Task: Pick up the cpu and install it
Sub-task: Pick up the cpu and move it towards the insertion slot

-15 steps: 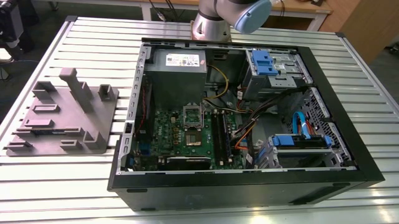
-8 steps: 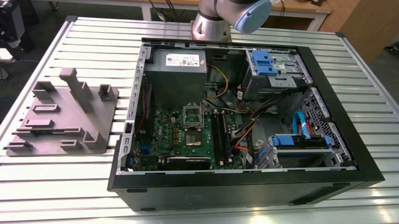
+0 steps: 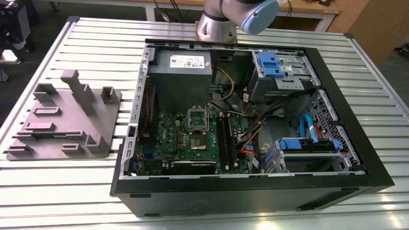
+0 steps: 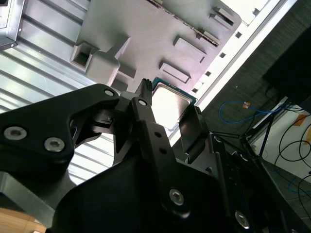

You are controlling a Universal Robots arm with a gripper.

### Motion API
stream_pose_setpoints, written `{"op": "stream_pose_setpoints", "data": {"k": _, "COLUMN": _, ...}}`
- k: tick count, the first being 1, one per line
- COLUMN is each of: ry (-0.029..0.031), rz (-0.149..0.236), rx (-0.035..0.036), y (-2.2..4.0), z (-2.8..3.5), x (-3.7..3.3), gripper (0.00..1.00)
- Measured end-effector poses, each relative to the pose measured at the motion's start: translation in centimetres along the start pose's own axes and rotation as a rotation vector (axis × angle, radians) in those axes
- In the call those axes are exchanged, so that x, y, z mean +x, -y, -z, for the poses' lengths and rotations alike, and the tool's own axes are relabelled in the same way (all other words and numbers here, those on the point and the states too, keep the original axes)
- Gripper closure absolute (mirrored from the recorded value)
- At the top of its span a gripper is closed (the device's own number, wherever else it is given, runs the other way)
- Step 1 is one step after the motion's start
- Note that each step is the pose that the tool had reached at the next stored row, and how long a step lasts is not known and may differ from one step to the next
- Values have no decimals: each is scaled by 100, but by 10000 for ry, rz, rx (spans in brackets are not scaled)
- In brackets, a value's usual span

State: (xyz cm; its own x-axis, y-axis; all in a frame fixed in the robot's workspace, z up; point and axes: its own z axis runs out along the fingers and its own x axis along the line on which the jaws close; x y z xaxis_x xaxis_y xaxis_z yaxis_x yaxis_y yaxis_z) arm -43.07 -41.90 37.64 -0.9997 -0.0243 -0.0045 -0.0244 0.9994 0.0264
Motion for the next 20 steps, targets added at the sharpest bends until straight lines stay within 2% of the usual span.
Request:
{"op": "stream_pose_setpoints", "data": {"k": 16, "ry": 0, "rz": -1, "rx": 0, "y": 1, "z": 0, "x": -32, "gripper": 53}}
{"op": "stream_pose_setpoints", "data": {"k": 18, "ry": 0, "rz": 0, "rx": 0, "y": 3, "z": -1, "x": -116, "gripper": 53}}
{"op": "stream_pose_setpoints", "data": {"k": 20, "ry": 0, "rz": 0, "rx": 0, "y": 3, "z": -1, "x": -118, "gripper": 53}}
